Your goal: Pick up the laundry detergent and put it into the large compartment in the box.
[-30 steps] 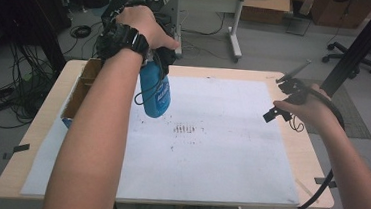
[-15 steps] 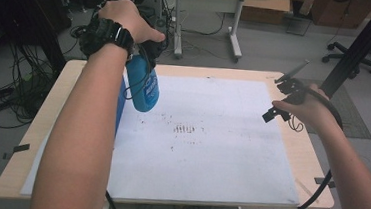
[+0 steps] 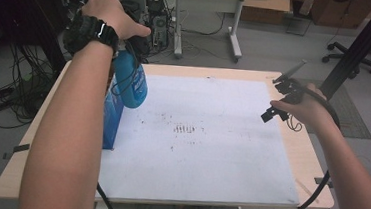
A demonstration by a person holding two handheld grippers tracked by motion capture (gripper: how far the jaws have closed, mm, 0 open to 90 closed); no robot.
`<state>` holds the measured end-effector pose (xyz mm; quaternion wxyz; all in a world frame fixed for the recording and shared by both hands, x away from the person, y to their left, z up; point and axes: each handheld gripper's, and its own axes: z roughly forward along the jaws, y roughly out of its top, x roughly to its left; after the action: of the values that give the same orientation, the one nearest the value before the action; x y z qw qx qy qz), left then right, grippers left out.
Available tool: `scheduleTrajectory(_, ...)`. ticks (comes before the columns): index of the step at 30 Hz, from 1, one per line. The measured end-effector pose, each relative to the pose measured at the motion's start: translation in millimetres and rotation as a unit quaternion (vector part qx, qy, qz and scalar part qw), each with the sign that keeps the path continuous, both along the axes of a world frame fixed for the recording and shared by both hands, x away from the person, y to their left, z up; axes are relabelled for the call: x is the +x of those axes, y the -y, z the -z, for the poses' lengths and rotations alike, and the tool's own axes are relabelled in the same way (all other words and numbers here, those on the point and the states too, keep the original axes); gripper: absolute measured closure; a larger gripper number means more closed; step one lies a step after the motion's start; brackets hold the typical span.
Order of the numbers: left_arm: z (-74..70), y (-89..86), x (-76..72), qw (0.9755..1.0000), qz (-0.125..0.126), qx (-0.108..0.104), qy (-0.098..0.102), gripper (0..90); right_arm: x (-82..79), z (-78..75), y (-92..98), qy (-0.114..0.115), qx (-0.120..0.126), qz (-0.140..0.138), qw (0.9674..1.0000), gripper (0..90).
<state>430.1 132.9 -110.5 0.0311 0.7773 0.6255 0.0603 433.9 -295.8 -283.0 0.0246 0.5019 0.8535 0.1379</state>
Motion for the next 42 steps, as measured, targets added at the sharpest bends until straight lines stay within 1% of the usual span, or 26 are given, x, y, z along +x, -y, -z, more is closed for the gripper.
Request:
scheduleTrajectory(3,-0.4,-6.4,-0.6,1.0000,-0.007,0.001,0.002,37.7,0.7,0.3,0.0,-0.001,-0.001,0.000,1.0000,17.4)
scheduleTrajectory(7,-1.0,-14.4,-0.4,0.9998,-0.012,0.013,0.002,37.7,1.5,0.6,-1.1,-0.001,0.000,0.001,1.0000,17.4)
scheduleTrajectory(17,-4.7,-39.9,-3.2,0.9993,-0.034,0.011,0.010,37.7,3.1,2.8,-5.2,-0.005,-0.002,0.001,1.0000,17.2)
scheduleTrajectory(21,-5.3,-49.2,-4.0,0.9989,-0.042,0.019,0.009,37.7,3.9,3.7,-7.2,-0.006,-0.003,0.001,1.0000,17.1)
scheduleTrajectory(25,-6.1,-55.7,-4.5,0.9982,-0.049,0.031,0.012,37.7,4.6,4.8,-9.0,-0.008,-0.003,0.002,1.0000,17.1)
scheduleTrajectory(32,-7.2,-69.0,-5.6,0.9973,-0.063,0.033,0.016,37.7,4.9,8.3,-9.5,-0.010,-0.002,0.003,0.9999,17.1)
scheduleTrajectory(42,-5.4,-83.3,-6.6,0.9958,-0.079,0.045,0.015,37.7,5.6,5.7,-7.3,-0.011,-0.003,0.006,0.9999,17.1)
